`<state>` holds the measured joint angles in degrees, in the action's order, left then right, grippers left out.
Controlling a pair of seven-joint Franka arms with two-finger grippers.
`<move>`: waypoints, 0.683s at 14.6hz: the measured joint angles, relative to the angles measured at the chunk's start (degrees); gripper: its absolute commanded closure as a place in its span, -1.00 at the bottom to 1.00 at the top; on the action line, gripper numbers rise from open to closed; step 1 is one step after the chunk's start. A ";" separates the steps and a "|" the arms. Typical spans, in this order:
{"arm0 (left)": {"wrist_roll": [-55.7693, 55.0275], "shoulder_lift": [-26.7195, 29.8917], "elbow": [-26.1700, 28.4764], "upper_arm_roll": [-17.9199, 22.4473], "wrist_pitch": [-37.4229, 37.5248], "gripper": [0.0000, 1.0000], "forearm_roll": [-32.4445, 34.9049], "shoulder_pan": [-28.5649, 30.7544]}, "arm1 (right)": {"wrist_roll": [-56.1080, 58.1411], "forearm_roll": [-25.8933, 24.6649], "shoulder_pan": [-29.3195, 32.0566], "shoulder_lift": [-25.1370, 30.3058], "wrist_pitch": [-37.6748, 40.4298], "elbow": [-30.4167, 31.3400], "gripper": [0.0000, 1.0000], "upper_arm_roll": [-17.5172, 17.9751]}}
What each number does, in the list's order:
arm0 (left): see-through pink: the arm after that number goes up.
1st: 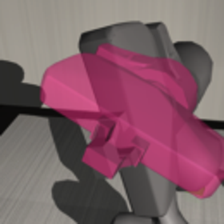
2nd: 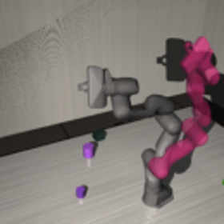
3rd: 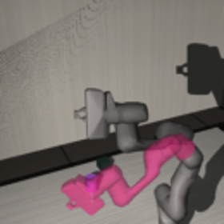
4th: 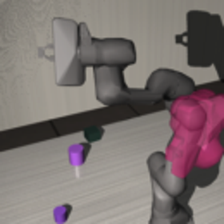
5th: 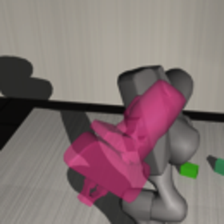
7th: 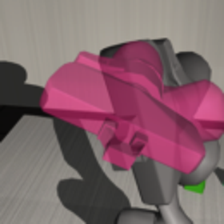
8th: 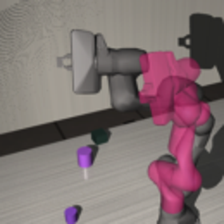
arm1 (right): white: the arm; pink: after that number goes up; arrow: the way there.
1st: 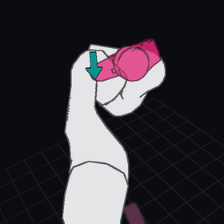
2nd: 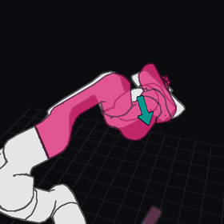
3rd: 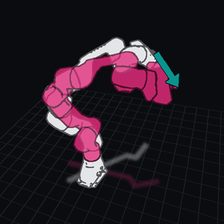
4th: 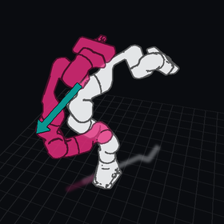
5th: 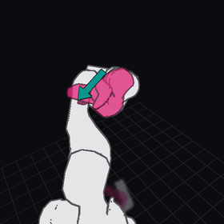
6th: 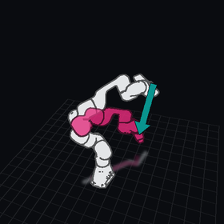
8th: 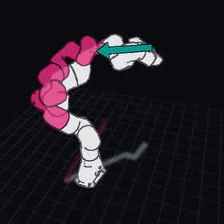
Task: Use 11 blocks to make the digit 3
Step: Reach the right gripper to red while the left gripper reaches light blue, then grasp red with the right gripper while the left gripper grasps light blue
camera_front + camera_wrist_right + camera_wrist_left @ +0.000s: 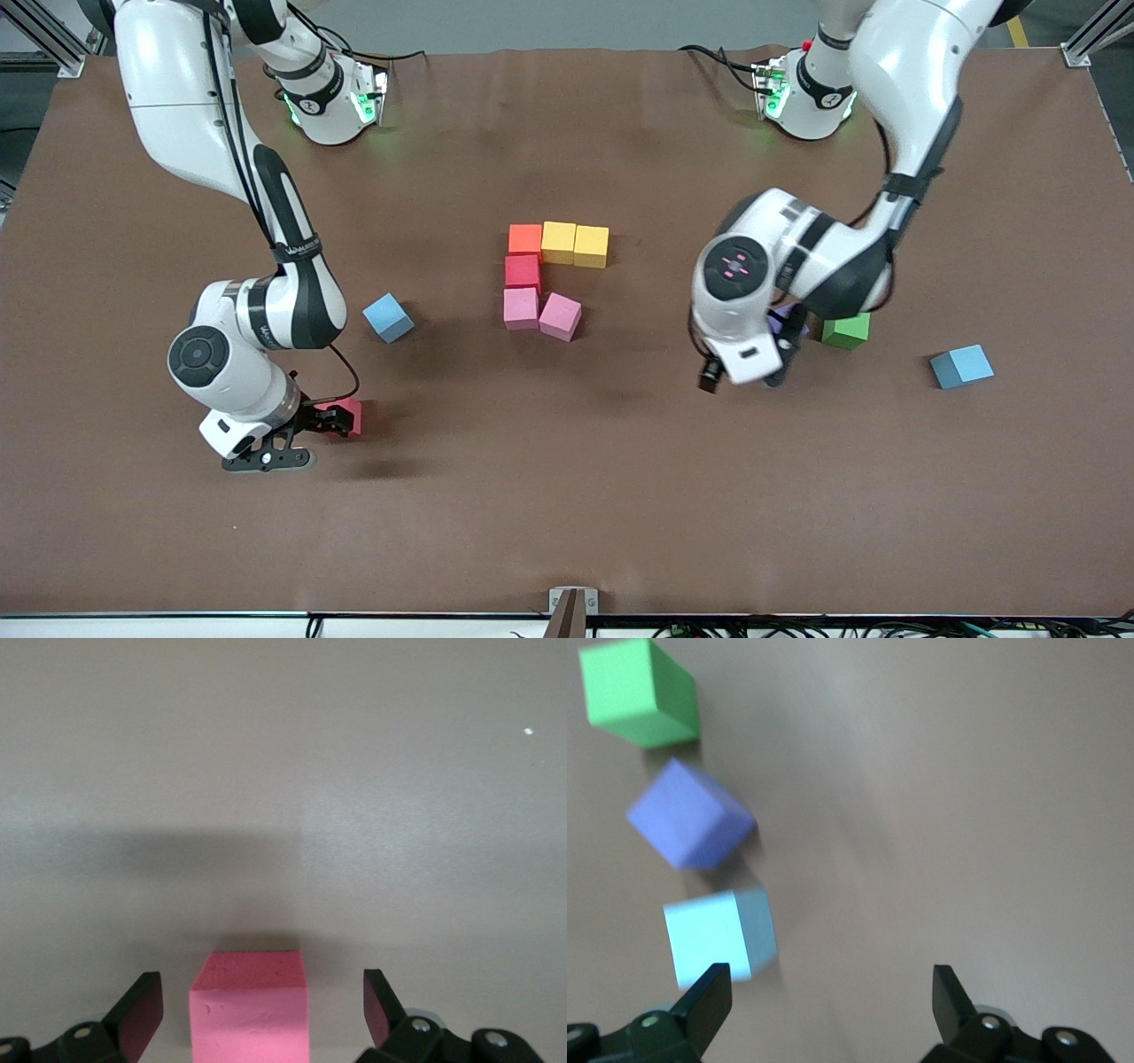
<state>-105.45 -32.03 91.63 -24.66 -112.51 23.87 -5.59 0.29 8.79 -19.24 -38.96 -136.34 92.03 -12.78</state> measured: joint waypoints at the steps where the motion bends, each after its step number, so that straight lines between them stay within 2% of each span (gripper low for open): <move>1: -0.26 0.51 1.06 -0.29 -0.04 -1.00 -0.26 2.52 | 0.22 0.20 0.00 -0.19 0.09 0.01 -1.00 0.19; 4: -1.22 2.59 5.75 -4.22 -1.18 -1.00 -2.31 11.50 | 1.50 0.33 -0.01 -1.38 0.20 0.07 -1.00 0.62; 7: -1.74 5.80 16.87 -13.32 -10.76 -1.00 -2.56 22.77 | 2.05 0.33 -0.03 -2.16 0.18 0.07 -1.00 0.79; 8: -2.11 6.89 20.82 -15.44 -14.17 -1.00 -2.56 25.23 | 2.13 0.33 -0.03 -2.22 0.18 0.06 -1.00 0.79; 10: -3.45 8.53 26.99 -16.99 -19.50 -1.00 -2.57 26.88 | 2.24 0.33 -0.03 -2.38 0.23 0.07 -1.00 0.80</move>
<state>-108.90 -23.50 118.63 -41.65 -132.01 21.30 21.29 2.53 9.12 -19.28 -41.34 -136.11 92.10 -11.99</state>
